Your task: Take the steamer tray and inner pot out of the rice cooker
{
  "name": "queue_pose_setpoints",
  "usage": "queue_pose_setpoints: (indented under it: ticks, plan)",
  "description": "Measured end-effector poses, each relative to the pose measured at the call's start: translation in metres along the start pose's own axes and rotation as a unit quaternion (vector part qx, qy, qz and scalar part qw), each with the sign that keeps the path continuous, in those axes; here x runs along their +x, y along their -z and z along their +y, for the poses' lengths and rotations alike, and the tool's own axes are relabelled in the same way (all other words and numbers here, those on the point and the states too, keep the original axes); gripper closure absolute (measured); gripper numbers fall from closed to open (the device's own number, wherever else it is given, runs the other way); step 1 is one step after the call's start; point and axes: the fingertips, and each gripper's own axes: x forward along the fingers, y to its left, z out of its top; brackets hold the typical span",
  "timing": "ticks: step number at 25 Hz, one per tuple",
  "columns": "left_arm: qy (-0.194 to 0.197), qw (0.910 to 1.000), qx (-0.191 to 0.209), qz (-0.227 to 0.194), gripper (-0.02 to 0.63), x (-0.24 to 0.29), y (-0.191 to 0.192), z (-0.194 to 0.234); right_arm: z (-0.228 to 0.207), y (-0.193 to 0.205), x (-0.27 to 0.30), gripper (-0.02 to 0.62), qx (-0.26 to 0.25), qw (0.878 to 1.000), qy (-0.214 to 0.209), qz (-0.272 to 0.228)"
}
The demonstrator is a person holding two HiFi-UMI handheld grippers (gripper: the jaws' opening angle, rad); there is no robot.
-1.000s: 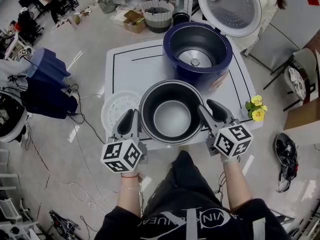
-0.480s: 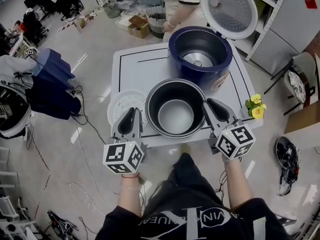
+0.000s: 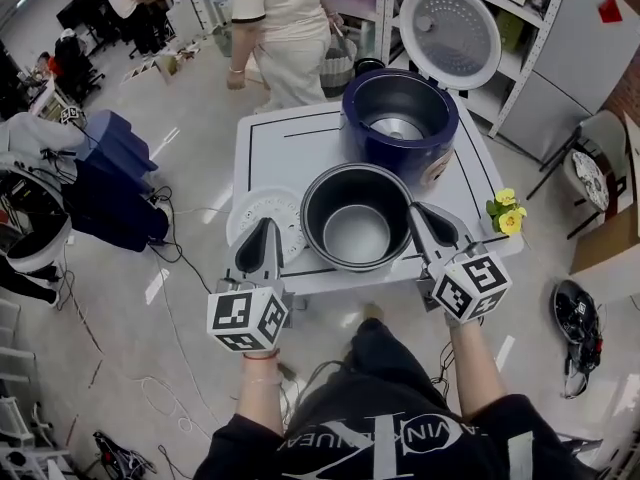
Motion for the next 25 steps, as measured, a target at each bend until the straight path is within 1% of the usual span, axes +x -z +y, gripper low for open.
queue_pose_setpoints:
  ticks: [3, 7, 11, 15, 25]
  plan:
    - [0.002, 1.0, 0.005, -0.007, 0.584, -0.006, -0.007, 0.002, 0.007, -0.007, -0.005, 0.597, -0.015, 1.0, -0.001, -0.008]
    - [-0.002, 0.9997, 0.012, -0.02, 0.588, -0.011, -0.02, -0.002, 0.005, -0.018, -0.015, 0.597, -0.042, 0.999, 0.003, -0.011]
    - [-0.004, 0.9991, 0.03, -0.031, 0.589, -0.014, -0.031, -0.007, 0.003, -0.027, -0.021, 0.597, -0.051, 0.998, 0.004, -0.022]
    - [-0.011, 0.9986, 0.035, -0.039, 0.589, -0.016, -0.035, -0.011, 0.003, -0.032, -0.023, 0.597, -0.062, 0.998, -0.005, -0.027]
    - [-0.038, 0.9985, 0.026, -0.03, 0.589, -0.029, -0.028, -0.01, 0.004, -0.031, -0.024, 0.597, -0.057, 0.998, -0.024, -0.016]
